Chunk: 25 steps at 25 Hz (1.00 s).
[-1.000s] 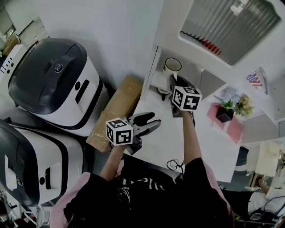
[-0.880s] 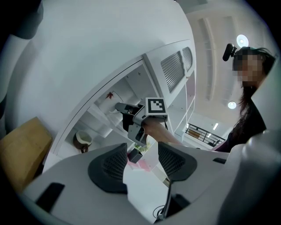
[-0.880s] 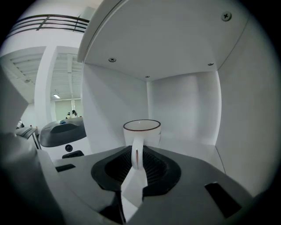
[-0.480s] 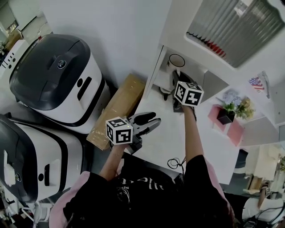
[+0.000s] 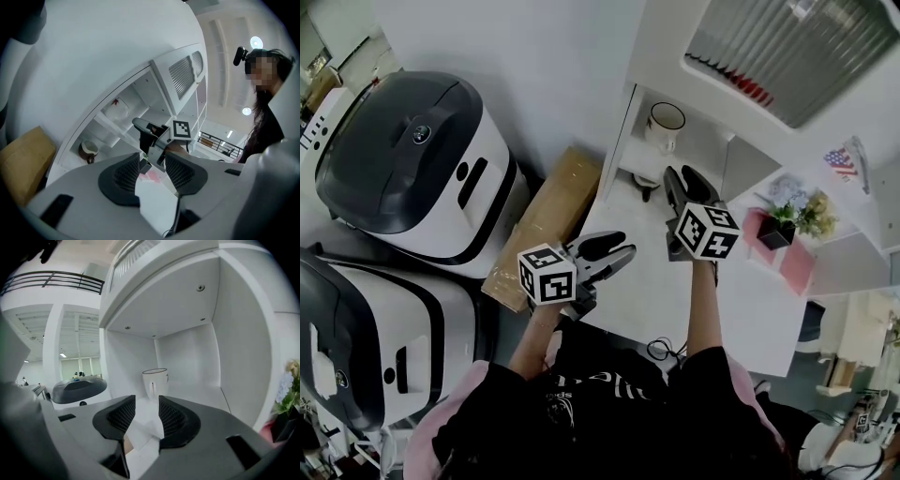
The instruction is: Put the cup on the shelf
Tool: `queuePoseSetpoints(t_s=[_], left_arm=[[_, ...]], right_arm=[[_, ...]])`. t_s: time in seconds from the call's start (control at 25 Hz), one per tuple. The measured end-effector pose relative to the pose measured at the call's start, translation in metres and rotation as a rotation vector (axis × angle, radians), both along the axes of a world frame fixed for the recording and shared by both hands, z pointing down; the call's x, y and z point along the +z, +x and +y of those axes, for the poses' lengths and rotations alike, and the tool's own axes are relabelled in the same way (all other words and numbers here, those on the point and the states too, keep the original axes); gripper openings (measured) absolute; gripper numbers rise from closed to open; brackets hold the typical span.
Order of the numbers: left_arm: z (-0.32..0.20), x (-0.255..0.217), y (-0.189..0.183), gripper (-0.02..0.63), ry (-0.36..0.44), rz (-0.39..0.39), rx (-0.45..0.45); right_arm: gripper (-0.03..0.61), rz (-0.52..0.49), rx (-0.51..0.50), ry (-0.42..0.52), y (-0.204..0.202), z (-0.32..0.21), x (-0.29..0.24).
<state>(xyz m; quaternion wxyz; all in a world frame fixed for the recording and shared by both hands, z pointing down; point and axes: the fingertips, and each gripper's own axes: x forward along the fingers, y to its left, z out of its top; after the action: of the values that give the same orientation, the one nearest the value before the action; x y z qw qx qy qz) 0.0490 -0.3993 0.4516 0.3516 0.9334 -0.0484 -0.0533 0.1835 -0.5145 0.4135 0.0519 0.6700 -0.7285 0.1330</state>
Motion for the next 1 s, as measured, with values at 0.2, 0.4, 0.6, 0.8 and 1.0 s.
queuePoseSetpoints(t_s=[0.2,0.4,0.6,0.8,1.0], left_arm=[[0.01,0.003,0.01,0.179,0.015,-0.011,0.029],[0.024,0.01,0.025,0.179,0.041,-0.038,0.064],[0.042,0.012,0.036,0.179,0.064,-0.06,0.08],[0.072,0.0,0.038,0.179,0.082,-0.041,0.054],[0.114,-0.012,0.036,0.179,0.107,-0.046,0.006]], right_arm=[[0.176,-0.061,-0.003,-0.013,-0.012,0.06,0.014],[0.176,-0.083,-0.011,-0.055,-0.024,0.115,0.034],[0.172,-0.109,-0.023,-0.076,-0.025,0.156,0.042],[0.156,-0.122,-0.043,-0.082,-0.029,0.203,0.045],[0.136,-0.144,-0.079,-0.079,-0.035,0.261,0.043]])
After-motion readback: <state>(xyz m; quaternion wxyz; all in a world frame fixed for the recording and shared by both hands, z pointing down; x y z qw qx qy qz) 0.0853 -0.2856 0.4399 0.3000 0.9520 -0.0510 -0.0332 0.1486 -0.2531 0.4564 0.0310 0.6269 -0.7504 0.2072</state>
